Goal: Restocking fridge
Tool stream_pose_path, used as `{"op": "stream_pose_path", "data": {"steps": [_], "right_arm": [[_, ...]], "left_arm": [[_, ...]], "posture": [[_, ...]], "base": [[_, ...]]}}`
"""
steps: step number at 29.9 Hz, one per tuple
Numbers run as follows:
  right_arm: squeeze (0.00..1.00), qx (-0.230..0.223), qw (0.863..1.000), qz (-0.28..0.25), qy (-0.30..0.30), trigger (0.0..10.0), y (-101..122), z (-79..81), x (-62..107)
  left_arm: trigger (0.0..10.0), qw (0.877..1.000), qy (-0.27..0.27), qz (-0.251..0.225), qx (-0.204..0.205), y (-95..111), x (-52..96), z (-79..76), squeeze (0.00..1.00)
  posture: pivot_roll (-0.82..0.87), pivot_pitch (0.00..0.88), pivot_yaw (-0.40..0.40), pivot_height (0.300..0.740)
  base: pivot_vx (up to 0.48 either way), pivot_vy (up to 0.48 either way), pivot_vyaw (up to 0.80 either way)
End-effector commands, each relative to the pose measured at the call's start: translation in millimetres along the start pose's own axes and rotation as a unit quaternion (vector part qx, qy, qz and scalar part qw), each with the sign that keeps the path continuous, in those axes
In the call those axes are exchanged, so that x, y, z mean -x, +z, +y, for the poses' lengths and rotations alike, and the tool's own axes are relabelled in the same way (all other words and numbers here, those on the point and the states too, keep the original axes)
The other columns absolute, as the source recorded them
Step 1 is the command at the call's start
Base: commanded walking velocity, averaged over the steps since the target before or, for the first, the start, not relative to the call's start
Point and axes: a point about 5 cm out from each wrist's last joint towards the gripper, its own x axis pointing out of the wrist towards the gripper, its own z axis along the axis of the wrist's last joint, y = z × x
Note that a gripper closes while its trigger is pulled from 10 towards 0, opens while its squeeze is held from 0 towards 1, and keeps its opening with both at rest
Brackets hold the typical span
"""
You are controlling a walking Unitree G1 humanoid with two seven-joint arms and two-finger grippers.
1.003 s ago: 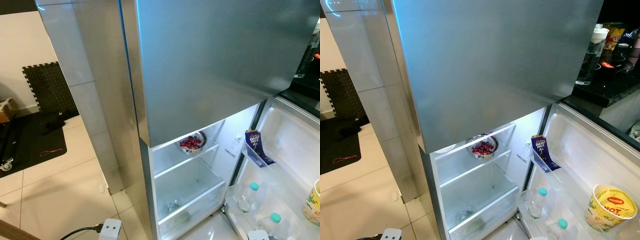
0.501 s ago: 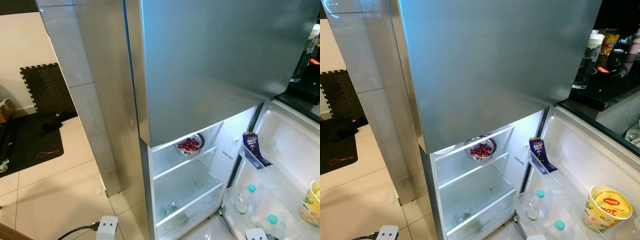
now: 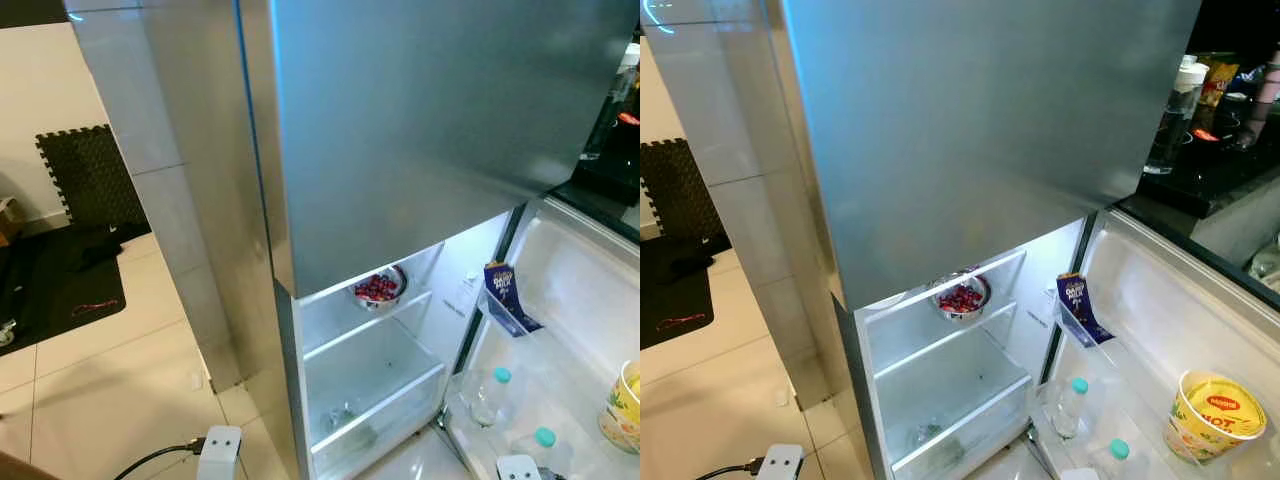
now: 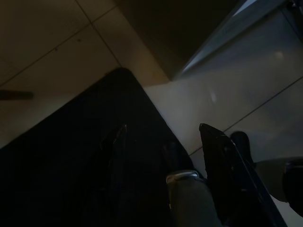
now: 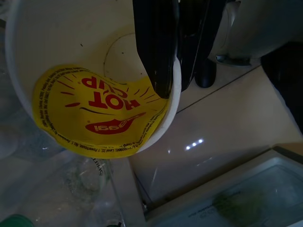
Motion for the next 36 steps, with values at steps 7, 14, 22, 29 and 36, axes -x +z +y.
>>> {"op": "stream_pose_path", "data": {"steps": [7, 14, 22, 29, 36], "right_arm": [[0.00, -0.020, 0.999, -0.039, -0.023, 10.0, 13.7, -11.9, -0.9], [0.00, 0.012, 0.998, -0.068, 0.010, 10.0, 32.1, -3.5, -4.6], [0.00, 0.025, 0.996, -0.084, 0.030, 10.0, 43.1, 6.0, -6.9], [0.00, 0.032, 0.997, -0.060, 0.041, 10.0, 27.3, 11.9, -4.5], [0.00, 0.025, 0.997, -0.063, 0.033, 10.0, 28.2, 6.2, -4.1]], "left_arm": [[10.0, 0.999, -0.028, 0.005, -0.018, -4.6, -0.3, -7.7, 0.00], [10.0, 1.000, -0.026, 0.002, -0.013, -2.6, -0.4, -7.5, 0.00], [10.0, 0.999, -0.032, 0.002, -0.021, -0.1, -0.4, -7.3, 0.00], [10.0, 0.999, -0.027, 0.005, -0.018, -2.8, 0.2, -5.7, 0.00], [10.0, 0.998, -0.047, 0.001, -0.033, -1.3, -0.1, -10.6, 0.00]], "posture": [[-0.14, 0.092, 0.028, 0.740], [-0.15, 0.103, 0.048, 0.740], [-0.16, 0.109, 0.058, 0.740], [-0.15, 0.106, 0.058, 0.740], [-0.16, 0.109, 0.064, 0.740]], "base": [[0.000, 0.000, 0.00], [0.000, 0.000, 0.00], [0.000, 0.000, 0.00], [0.000, 0.000, 0.00], [0.000, 0.000, 0.00]]}}
